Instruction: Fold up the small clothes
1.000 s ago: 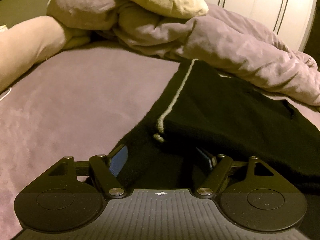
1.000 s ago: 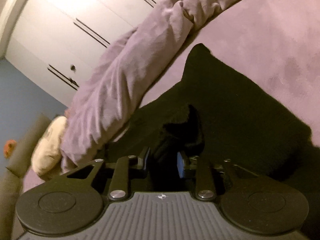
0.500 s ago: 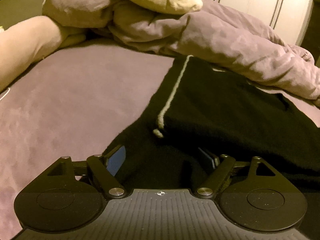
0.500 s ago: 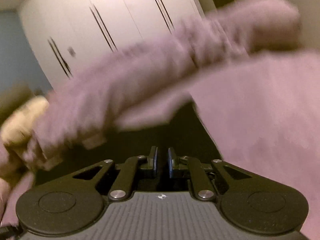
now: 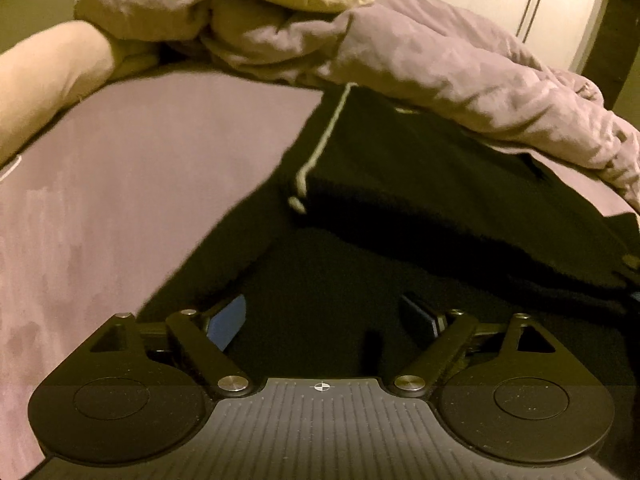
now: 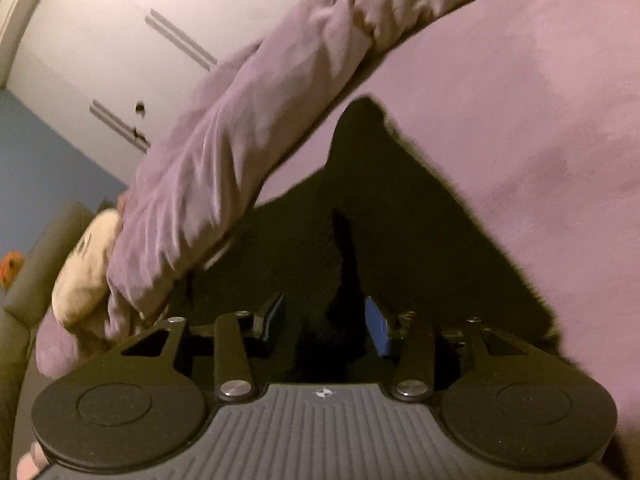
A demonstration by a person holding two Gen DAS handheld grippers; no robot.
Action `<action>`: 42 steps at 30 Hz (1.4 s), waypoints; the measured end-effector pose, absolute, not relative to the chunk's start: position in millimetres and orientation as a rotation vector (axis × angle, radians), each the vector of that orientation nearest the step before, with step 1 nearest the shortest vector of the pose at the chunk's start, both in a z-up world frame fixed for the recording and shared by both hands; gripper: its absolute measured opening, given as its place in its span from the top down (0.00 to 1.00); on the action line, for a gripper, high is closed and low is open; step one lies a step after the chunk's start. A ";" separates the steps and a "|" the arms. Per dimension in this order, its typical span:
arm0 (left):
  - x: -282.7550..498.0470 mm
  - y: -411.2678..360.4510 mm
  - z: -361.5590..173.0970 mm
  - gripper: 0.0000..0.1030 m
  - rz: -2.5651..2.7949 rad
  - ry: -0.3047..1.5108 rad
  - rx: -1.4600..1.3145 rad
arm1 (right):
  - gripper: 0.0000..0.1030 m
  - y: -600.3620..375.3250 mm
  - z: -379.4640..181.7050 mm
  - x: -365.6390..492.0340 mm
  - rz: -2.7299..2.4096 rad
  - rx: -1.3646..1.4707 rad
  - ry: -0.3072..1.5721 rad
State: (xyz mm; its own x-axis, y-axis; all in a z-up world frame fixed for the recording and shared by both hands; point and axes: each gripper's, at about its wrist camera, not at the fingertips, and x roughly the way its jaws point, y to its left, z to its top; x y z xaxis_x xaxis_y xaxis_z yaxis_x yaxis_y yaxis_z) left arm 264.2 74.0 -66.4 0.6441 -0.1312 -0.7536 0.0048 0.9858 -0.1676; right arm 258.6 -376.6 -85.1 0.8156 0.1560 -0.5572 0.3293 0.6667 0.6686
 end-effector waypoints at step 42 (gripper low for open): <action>142.5 130.3 -73.7 0.10 -0.031 0.917 -0.066 | 0.58 -310.2 -55.9 16.6 -0.142 0.519 0.764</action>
